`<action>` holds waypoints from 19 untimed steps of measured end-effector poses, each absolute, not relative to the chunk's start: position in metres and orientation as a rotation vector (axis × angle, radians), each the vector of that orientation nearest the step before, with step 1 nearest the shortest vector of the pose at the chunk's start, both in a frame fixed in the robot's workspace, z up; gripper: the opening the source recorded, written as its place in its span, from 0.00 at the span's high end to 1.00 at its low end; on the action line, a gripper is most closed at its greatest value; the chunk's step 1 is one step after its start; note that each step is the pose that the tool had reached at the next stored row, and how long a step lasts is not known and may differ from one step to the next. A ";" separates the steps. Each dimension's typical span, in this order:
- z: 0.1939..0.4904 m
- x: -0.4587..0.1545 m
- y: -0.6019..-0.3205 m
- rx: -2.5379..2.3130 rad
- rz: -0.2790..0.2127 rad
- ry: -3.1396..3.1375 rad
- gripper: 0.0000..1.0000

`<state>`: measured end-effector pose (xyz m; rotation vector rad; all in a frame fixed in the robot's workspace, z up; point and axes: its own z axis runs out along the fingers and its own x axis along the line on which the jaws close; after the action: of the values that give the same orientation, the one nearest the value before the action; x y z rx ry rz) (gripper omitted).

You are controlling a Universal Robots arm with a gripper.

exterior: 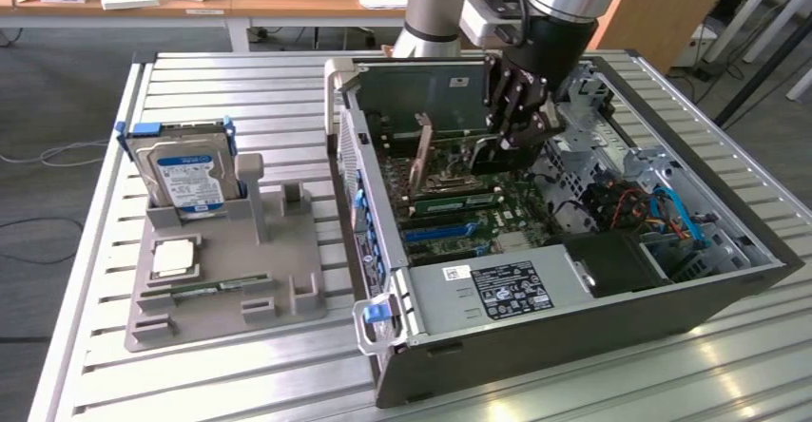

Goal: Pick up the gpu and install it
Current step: 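Insert the gpu into the slot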

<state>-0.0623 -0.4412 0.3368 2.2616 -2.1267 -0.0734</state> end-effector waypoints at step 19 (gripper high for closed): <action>0.316 -0.062 -0.441 2.276 -0.073 -2.111 0.73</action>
<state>-0.0623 -0.4412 0.3160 2.2759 -2.1105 -0.0729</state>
